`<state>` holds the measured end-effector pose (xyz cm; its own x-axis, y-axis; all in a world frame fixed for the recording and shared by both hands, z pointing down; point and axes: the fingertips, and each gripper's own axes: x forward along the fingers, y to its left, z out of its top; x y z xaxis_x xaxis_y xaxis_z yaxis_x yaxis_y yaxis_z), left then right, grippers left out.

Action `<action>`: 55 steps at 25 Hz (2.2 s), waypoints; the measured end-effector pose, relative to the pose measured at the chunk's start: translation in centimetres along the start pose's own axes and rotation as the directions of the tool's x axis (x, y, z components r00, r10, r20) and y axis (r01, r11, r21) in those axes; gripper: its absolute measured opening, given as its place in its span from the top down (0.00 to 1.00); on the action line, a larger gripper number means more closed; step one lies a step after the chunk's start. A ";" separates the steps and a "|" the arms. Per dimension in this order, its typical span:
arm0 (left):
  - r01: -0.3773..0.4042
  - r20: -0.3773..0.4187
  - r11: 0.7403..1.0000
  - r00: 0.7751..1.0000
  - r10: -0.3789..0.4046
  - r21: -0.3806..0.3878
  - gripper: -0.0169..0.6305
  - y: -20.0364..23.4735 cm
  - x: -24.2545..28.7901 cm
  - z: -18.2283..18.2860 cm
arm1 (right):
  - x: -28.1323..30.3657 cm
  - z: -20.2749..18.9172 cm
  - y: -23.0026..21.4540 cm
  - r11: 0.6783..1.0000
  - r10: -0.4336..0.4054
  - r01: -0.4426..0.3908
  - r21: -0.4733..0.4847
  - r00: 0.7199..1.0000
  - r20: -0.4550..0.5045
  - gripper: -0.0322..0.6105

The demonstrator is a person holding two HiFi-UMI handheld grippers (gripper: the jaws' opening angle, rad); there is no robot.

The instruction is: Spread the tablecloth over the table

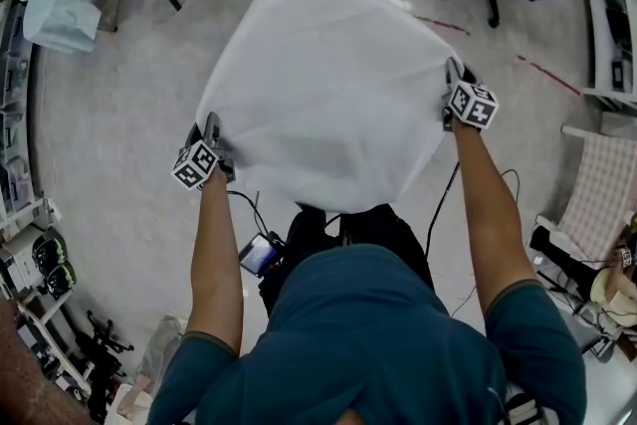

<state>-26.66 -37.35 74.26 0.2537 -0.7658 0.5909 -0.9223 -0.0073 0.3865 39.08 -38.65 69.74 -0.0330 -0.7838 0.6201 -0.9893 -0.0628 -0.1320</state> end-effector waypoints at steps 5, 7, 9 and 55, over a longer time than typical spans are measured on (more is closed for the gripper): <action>-0.049 -0.025 0.999 0.998 0.050 0.012 0.64 0.8 -1.8 -2.8 | -1.4 -0.7 0.0 0.988 -0.125 0.128 -0.089 0.991 0.037 0.80; -0.059 -0.023 0.998 0.998 0.059 0.020 0.63 0.7 -2.6 -3.5 | -1.9 -1.7 0.4 0.986 -0.123 0.125 -0.106 0.992 0.022 0.33; -0.076 -0.022 0.996 0.997 0.077 0.044 0.63 0.5 -3.6 -4.0 | -2.7 -3.8 1.2 0.985 -0.095 0.089 -0.149 0.995 -0.035 0.26; 0.047 -0.010 0.999 0.999 -0.047 -0.021 0.63 -0.8 -9.1 -9.5 | -17.4 -13.6 2.2 0.844 0.340 -0.488 -0.224 0.809 -0.480 0.67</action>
<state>-25.49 -24.27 75.29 0.3002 -0.7581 0.5790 -0.9030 -0.0302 0.4286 35.54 -16.80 69.15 -0.4315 -0.3584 0.8279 -0.8505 0.4677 -0.2408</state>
